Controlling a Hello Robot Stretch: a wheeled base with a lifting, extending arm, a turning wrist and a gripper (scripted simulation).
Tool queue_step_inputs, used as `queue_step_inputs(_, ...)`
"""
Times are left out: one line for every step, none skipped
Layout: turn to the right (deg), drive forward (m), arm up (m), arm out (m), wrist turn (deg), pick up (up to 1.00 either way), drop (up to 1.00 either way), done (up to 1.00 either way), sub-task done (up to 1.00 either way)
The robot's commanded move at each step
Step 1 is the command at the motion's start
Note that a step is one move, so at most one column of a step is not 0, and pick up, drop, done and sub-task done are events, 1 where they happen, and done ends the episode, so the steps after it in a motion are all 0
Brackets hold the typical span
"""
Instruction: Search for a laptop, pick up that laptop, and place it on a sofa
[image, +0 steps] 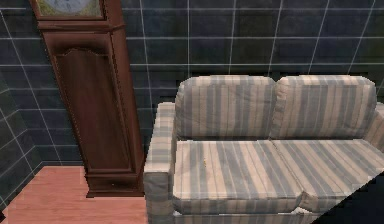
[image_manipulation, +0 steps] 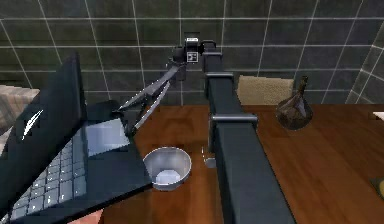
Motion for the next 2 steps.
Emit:
queue_step_inputs(0.0, 0.00, 0.00, -0.48, 0.0, 0.00, 0.00, 0.00, 0.00)
queue_step_inputs(0.0, 0.35, 0.00, 0.00, 0.0, 0.00, 0.00, 0.00, 0.00)
